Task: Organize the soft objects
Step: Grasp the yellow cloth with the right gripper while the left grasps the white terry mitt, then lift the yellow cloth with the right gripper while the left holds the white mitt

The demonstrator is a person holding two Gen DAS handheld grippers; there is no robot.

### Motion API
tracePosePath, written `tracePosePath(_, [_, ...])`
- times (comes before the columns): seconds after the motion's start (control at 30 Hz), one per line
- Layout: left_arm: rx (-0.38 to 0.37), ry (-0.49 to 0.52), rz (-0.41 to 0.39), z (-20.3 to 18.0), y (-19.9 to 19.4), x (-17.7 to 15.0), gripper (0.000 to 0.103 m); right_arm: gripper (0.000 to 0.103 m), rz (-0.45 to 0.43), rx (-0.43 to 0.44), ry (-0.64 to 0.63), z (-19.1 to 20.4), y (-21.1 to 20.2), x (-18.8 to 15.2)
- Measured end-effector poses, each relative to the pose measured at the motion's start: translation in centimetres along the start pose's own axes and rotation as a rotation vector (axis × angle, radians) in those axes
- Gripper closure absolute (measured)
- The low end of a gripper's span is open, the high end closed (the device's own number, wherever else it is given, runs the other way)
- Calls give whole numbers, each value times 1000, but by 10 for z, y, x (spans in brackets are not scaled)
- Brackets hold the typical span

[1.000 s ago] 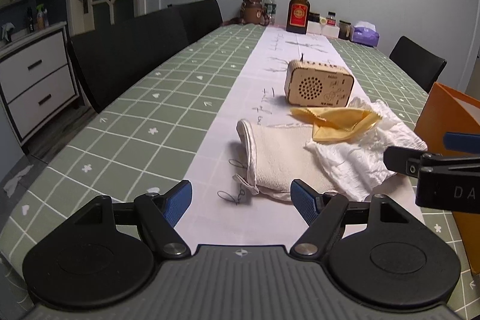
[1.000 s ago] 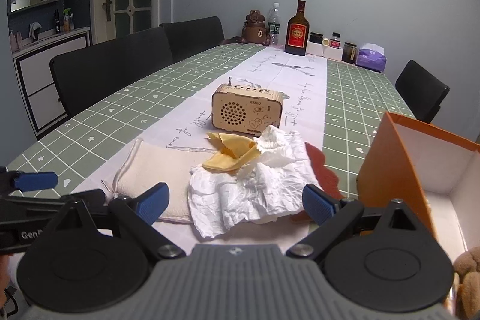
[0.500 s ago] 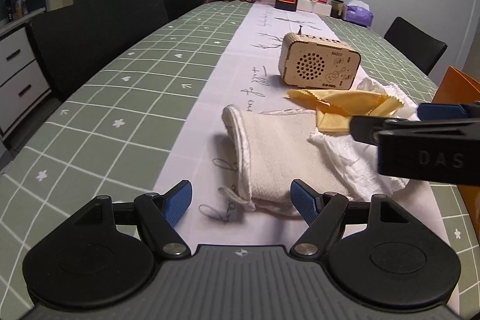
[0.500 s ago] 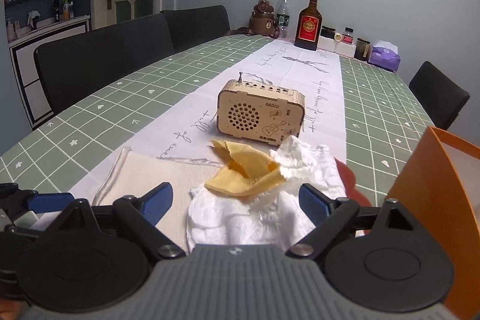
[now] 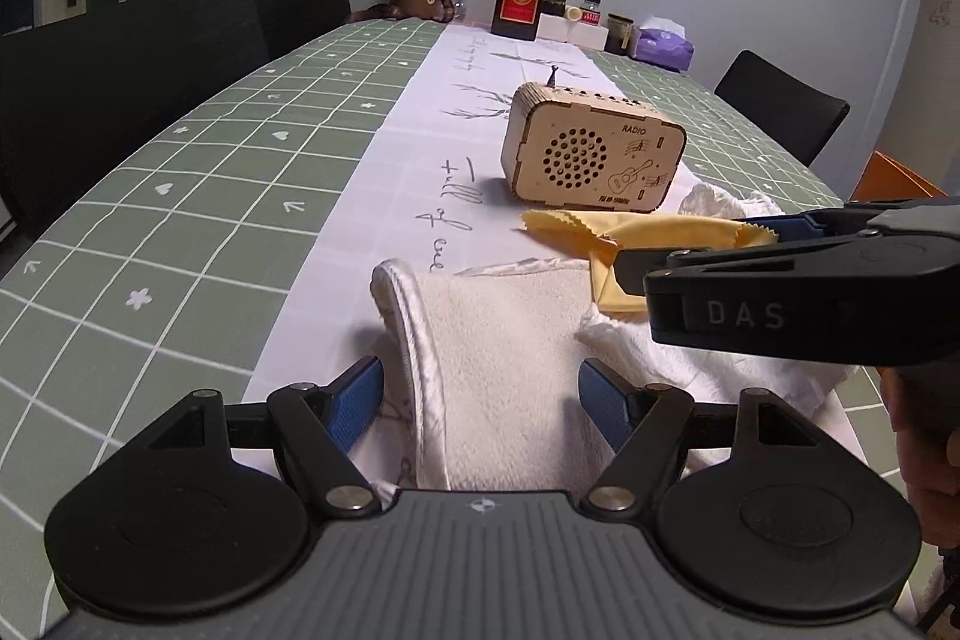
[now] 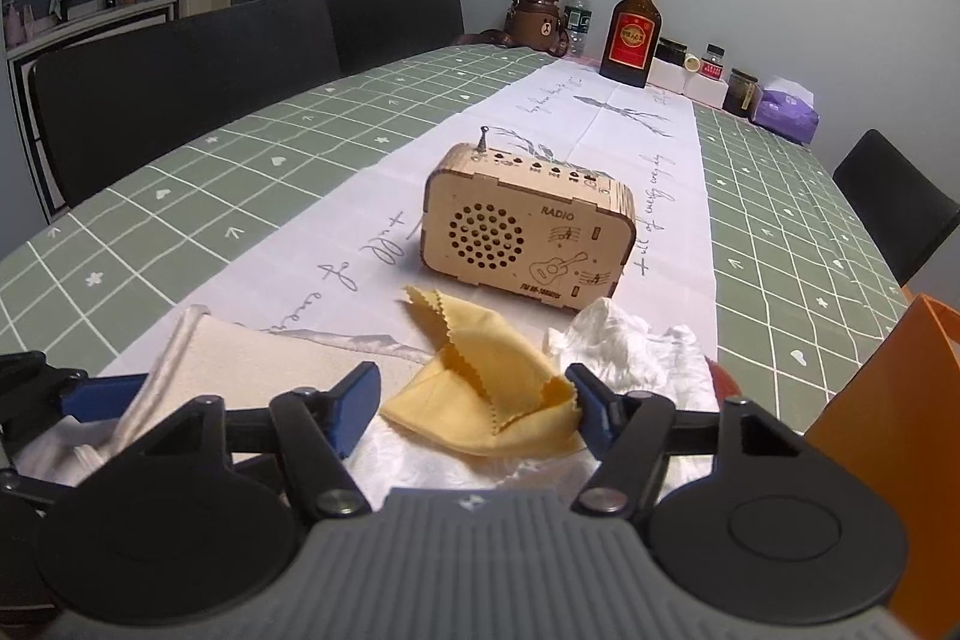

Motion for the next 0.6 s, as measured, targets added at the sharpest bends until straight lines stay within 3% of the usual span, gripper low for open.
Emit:
tracePosePath(0.13, [23,46,-9,-8,3,0,31,65,-11,11,19,-3,0,0])
tracePosePath(0.2, [40,82,-13,-14,3,-2,38,89,8,30,24,-3,3,0])
tracePosePath(0.37, [24,78,-8,-17,1,-3,66,98,13,34,28,0,2,-3])
tracePosePath(0.47, [11,46,12,-13,-1,-2,77,102,7,37,27,0,-5,-6])
tracePosePath(0.6, [6,34,37,-13,-6,-5,81,103,-6,31,23,0,-18,-10])
Point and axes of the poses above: each gripper's, at about its wrist camera, not at the fingertips, and y roughly the way its jaws point, z to its left, x to its top, the point moved 3 cm from there along y, roughly the way its jaws point, and after that the axes turned 15 degrees about z, right-handed, at the moved point
